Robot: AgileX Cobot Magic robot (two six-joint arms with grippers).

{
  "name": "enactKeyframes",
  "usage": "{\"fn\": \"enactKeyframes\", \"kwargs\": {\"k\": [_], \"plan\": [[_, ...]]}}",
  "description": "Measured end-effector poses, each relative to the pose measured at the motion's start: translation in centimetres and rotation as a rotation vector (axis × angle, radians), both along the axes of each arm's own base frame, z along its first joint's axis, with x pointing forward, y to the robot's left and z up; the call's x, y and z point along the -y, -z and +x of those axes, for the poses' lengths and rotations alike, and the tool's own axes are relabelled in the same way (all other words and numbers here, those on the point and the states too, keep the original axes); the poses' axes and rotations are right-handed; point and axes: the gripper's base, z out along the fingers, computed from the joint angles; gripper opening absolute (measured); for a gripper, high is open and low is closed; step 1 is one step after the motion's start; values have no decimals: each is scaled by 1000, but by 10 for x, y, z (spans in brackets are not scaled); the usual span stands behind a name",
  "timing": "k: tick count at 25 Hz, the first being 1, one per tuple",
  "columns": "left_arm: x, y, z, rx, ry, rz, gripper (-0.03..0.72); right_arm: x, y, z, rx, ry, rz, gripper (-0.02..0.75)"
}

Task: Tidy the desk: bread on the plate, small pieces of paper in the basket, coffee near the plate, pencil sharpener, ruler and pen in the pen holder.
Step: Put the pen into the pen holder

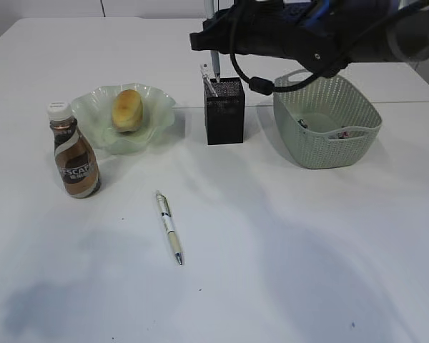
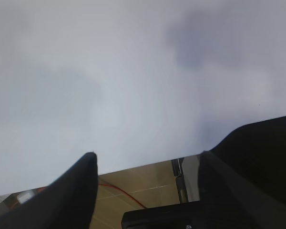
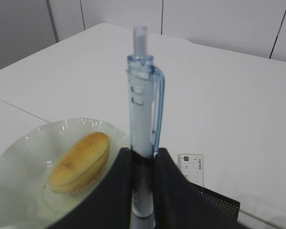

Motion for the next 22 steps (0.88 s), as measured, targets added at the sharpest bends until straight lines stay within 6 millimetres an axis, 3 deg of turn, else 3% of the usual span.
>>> {"fn": "enactKeyframes", "kwargs": {"k": [8, 15, 22], "plan": [[0, 0, 0, -1, 0, 0, 466, 10, 11, 33, 41, 26, 9, 86], [0, 0, 0, -1, 0, 0, 466, 4, 20, 48, 78, 6, -12, 86], [0, 0, 0, -1, 0, 0, 466, 14, 39, 60, 71, 20, -49, 86]]}}
